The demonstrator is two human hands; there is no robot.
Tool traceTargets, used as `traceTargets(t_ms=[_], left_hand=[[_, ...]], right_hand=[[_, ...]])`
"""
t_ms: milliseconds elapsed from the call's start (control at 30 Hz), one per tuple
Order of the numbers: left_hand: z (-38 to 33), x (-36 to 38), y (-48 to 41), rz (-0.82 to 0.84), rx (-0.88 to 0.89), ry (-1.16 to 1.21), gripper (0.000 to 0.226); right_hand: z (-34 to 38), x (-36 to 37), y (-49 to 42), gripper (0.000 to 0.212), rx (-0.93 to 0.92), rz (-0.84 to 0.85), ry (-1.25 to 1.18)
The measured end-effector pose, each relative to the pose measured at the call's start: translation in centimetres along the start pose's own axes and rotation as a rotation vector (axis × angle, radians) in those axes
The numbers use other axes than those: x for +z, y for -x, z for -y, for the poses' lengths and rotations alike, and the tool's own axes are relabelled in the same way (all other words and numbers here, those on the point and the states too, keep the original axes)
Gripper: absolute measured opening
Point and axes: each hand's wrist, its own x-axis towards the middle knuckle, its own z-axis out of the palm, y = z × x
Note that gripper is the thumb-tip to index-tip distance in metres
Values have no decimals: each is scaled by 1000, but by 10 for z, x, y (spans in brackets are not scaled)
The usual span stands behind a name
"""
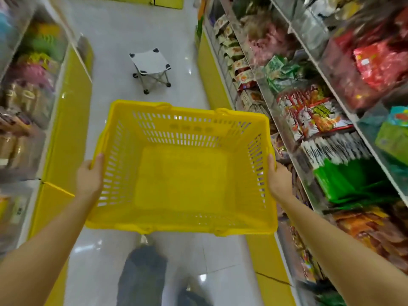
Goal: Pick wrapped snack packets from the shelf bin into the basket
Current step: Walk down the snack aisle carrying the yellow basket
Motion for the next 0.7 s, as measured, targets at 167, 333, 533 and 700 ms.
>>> traceTargets(t_ms=[167, 333, 533, 700], left_hand=[[-36, 0, -100, 9, -54, 14, 52], [-86, 17, -198, 21, -34, 35, 52], [-145, 66, -310, 29, 3, 2, 50], [-183, 108, -391, -16, -37, 9, 51]], right_hand=[[87, 32, -73, 54, -62, 23, 47], [160, 56, -144, 51, -87, -47, 59], [218, 81, -248, 52, -63, -34, 26], [272, 102, -346, 66, -83, -10, 7]])
